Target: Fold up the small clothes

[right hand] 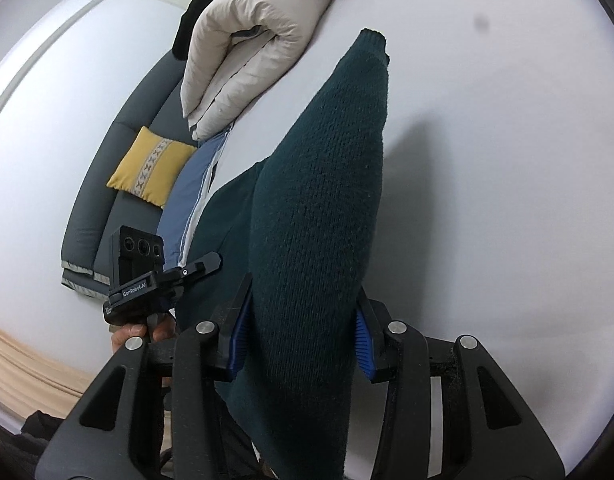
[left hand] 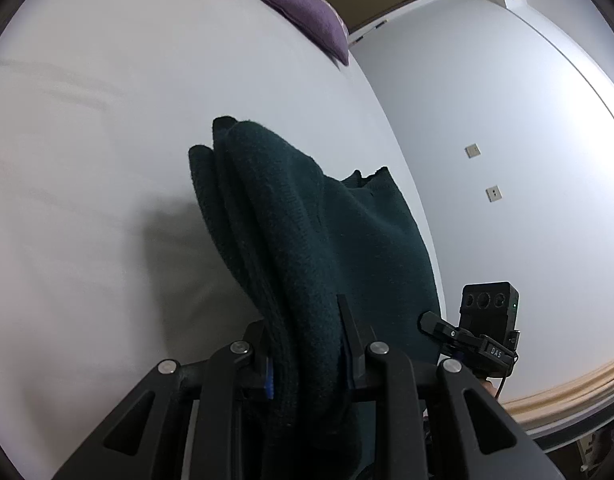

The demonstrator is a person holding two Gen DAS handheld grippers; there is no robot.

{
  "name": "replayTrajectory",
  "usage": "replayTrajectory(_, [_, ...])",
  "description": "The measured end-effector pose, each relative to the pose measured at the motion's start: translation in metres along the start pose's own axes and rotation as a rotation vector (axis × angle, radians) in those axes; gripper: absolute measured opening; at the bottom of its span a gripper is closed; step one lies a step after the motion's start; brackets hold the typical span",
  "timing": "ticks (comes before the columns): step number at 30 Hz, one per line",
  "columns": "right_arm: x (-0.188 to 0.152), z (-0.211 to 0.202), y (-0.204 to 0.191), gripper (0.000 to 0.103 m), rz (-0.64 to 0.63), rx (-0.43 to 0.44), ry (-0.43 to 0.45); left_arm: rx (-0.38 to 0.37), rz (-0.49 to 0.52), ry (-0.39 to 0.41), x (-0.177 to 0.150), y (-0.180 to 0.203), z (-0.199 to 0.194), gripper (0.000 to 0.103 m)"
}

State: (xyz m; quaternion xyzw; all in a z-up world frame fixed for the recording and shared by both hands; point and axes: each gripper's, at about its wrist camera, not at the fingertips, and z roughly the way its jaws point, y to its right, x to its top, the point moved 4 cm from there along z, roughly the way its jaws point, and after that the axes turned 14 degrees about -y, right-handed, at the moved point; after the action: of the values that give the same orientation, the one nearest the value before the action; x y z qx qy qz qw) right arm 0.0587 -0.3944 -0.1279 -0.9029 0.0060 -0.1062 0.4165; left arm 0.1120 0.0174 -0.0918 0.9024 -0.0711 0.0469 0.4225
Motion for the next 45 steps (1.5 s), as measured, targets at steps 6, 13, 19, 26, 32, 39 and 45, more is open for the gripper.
replayTrajectory(6, [-0.022, 0.003, 0.038, 0.04, 0.058, -0.007, 0.001, 0.041, -0.056, -0.045, -0.007, -0.029, 0.035, 0.026])
replayTrajectory(13, [-0.033, 0.02, 0.076, 0.042, 0.111, 0.038, -0.01, 0.016, -0.08, -0.027, -0.016, -0.053, 0.037, 0.028])
replayTrajectory(19, [-0.028, 0.026, 0.071, 0.042, 0.075, -0.006, -0.019, 0.03, -0.078, -0.02, -0.009, -0.047, 0.043, 0.028])
replayTrajectory(26, [-0.017, 0.032, 0.066, 0.042, 0.056, -0.008, 0.01, 0.068, -0.053, -0.008, -0.011, -0.033, 0.049, 0.027])
replayTrajectory(32, [-0.008, 0.017, 0.037, 0.041, -0.044, -0.039, 0.053, 0.088, 0.02, 0.048, 0.0, 0.0, 0.026, 0.026])
replayTrajectory(39, [0.01, 0.031, 0.054, 0.042, 0.017, -0.021, 0.013, 0.137, -0.045, 0.005, 0.013, -0.033, 0.04, 0.027])
replayTrajectory(45, [0.002, 0.027, 0.077, 0.045, 0.07, 0.046, 0.056, 0.089, -0.081, 0.03, 0.003, -0.05, 0.033, 0.036])
